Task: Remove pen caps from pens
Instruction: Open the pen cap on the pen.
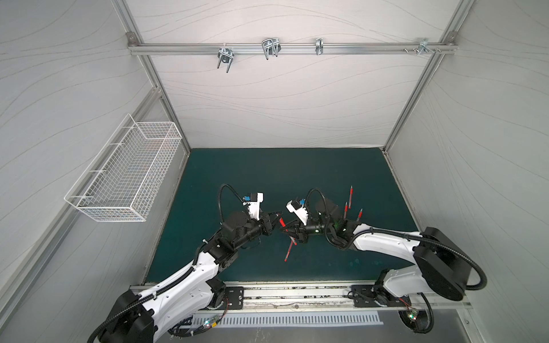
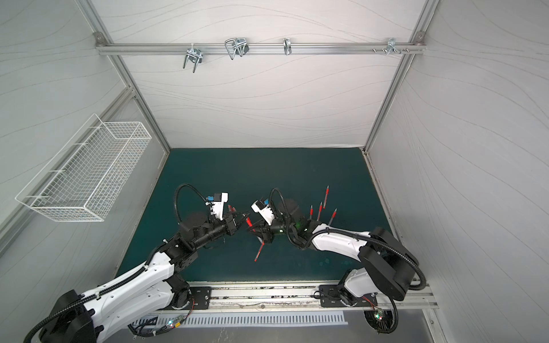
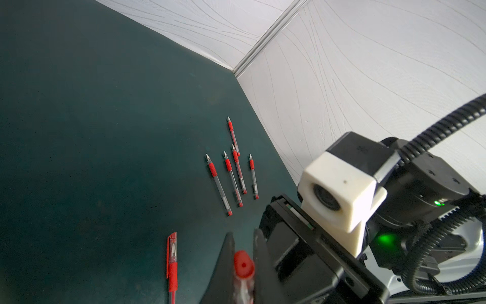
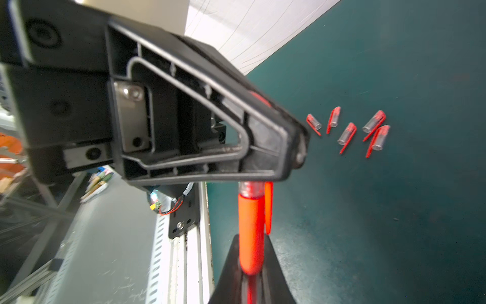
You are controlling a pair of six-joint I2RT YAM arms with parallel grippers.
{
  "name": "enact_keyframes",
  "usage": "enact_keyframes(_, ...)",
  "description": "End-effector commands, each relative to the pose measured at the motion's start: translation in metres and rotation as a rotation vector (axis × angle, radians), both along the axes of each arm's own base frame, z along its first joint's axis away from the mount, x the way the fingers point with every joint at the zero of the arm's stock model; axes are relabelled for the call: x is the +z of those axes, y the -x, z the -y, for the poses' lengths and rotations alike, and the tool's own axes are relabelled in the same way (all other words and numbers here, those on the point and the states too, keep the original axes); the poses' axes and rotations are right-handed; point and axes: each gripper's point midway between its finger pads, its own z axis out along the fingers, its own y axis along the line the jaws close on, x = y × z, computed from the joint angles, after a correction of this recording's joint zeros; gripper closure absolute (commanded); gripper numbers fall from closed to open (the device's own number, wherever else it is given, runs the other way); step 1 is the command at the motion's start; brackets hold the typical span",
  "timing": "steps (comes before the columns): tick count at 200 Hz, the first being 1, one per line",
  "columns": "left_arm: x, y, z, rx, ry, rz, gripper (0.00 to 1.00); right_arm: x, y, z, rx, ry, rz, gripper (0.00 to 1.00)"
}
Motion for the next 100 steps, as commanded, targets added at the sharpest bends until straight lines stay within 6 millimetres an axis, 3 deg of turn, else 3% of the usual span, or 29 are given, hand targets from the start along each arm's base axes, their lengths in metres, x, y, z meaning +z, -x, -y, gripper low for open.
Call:
enact_keyframes(1, 0.046, -0.033, -0.037, 0.226, 0.052, 0.182, 1.0, -0.044, 0.038, 0.019, 0.147, 0.098, -0.26, 1.0)
enact_keyframes(59, 0.048, -0.032, -0.04, 0.235, 0.063, 0.194, 1.0, -0.053, 0.023, 0.025, 0.076, 0.113, -0.304, 1.0)
enact_keyframes(81, 0.047, -0.033, -0.043, 0.247, 0.075, 0.174, 1.0, -0.068, 0.014, 0.029, -0.093, 0.32, -0.052, 1.0)
enact_keyframes(100, 0.045, -0.035, -0.049, 0.273, 0.071, 0.164, 1.0, -0.067, 0.004, 0.033, -0.208, 0.401, 0.104, 1.0)
